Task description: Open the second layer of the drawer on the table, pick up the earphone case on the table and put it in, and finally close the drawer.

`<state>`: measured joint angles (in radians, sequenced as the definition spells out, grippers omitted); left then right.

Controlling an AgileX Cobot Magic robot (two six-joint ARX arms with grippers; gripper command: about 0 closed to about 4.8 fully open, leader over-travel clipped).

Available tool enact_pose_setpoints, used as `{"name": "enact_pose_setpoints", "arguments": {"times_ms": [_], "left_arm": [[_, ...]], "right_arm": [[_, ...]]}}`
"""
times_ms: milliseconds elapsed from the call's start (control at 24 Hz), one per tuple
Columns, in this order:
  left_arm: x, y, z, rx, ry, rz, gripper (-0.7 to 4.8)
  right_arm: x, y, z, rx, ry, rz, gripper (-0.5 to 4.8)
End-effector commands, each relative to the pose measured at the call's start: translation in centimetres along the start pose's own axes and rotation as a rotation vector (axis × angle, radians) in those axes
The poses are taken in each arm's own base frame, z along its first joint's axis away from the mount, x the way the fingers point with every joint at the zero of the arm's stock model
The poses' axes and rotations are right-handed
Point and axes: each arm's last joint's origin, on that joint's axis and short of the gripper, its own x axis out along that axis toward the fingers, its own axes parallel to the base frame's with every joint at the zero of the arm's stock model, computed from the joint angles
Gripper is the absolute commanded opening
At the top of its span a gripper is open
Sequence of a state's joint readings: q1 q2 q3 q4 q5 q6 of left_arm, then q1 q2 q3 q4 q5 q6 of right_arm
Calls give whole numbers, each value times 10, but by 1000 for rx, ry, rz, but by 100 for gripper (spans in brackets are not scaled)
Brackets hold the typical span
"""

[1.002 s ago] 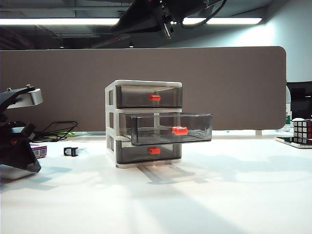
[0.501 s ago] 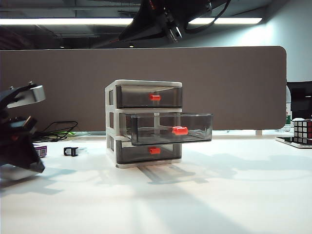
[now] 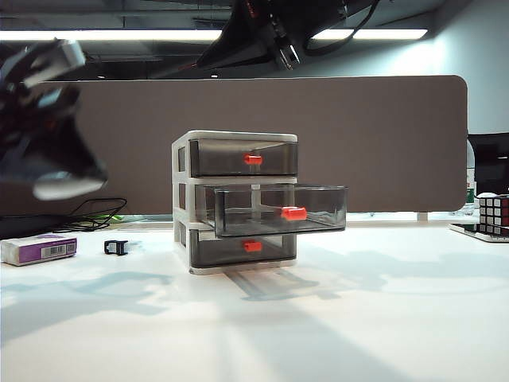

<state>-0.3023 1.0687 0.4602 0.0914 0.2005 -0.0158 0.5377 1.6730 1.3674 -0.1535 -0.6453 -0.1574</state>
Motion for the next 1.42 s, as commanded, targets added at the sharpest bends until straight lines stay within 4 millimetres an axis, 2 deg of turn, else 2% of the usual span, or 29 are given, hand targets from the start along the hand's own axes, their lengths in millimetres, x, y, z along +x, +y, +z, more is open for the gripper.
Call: {"name": "enact_pose_setpoints", "arguments": {"times_ms": [42,209,376,877,1002,1252,1294,1336,1419], "left_arm": [[-3,-7,24,2,-49,-87,79],[-5,-21,39,39,-86,-136,79],[0,-50,52,104,-105,-197,79],[35,-93,61,159,-118,-330,79],[47,-102,61,153,-112,-350,79],[66,-105,60,140,-119,-353,80],[68,-105,59,129,-117,-354,98],[70,-105,58,129,-113,-352,163],[70,-105,58,130,-111,-351,198]], "right_arm": [[-1,1,3,-9,-12,-1,-5],[-1,1,4,-10,-14,-1,-5],[-1,0,3,-10,-9,-33,-5],[-3,-5,3,-11,-5,-112,-5],[-5,-7,3,-8,-4,-123,-5],[-5,-9,2,-3,-2,-132,-5],[-4,-10,1,-2,0,-131,-5],[-3,-11,0,1,3,-131,-5],[-1,-12,-2,3,7,-132,-5]]}}
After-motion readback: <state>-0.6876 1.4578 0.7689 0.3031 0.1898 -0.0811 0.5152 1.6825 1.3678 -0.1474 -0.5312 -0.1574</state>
